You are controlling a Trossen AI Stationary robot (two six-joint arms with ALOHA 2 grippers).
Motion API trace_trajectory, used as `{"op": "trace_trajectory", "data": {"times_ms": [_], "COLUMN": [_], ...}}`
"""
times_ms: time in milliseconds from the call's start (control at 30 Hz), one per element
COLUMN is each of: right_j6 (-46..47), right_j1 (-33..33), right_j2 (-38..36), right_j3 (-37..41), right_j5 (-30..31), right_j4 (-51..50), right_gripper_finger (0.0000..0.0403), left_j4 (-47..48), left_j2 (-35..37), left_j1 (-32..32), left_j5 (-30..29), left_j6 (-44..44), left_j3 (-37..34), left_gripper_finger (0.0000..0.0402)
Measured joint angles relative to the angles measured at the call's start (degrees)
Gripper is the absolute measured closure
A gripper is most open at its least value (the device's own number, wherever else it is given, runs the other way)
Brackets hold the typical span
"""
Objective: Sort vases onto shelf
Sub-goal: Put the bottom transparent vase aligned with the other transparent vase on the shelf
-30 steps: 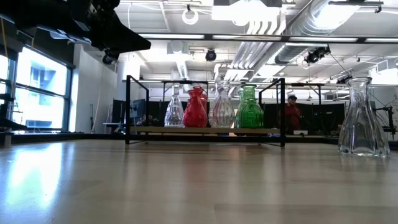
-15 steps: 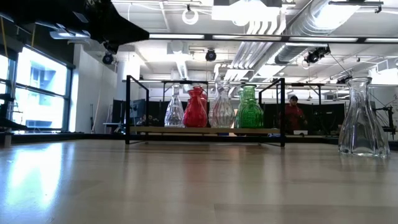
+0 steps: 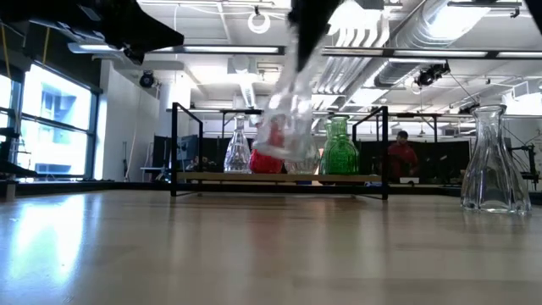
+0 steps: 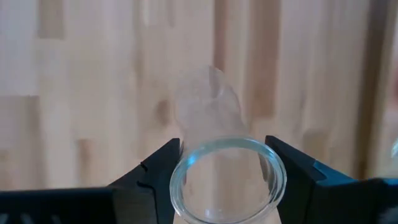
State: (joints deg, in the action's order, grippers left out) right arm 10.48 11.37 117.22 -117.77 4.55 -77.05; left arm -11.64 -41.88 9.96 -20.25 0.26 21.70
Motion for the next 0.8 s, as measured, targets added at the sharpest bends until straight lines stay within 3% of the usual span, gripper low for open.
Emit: {"op": "trace_trajectory", "data": {"times_ms": [300, 800], "right_j6": [-18.14, -19.96], "right_j1": [-9.55, -15.52], "right_j2": [10.99, 13.20], "right_j3": [-12.54, -11.59], "right_j5": [0.09, 1.40], "right_j4": [-1.17, 3.34], "right_gripper_finger": [0.0231, 0.0227], "left_j4": [3.53, 4.98], "left_j2": [2.55, 2.35], "left_j1": [-0.71, -2.18], "left_j5": [-0.14, -0.13], "left_j6": [-0.84, -3.01], "left_j3": [-0.01, -0.03], "left_gripper_finger": [0.0401, 0.0401]}}
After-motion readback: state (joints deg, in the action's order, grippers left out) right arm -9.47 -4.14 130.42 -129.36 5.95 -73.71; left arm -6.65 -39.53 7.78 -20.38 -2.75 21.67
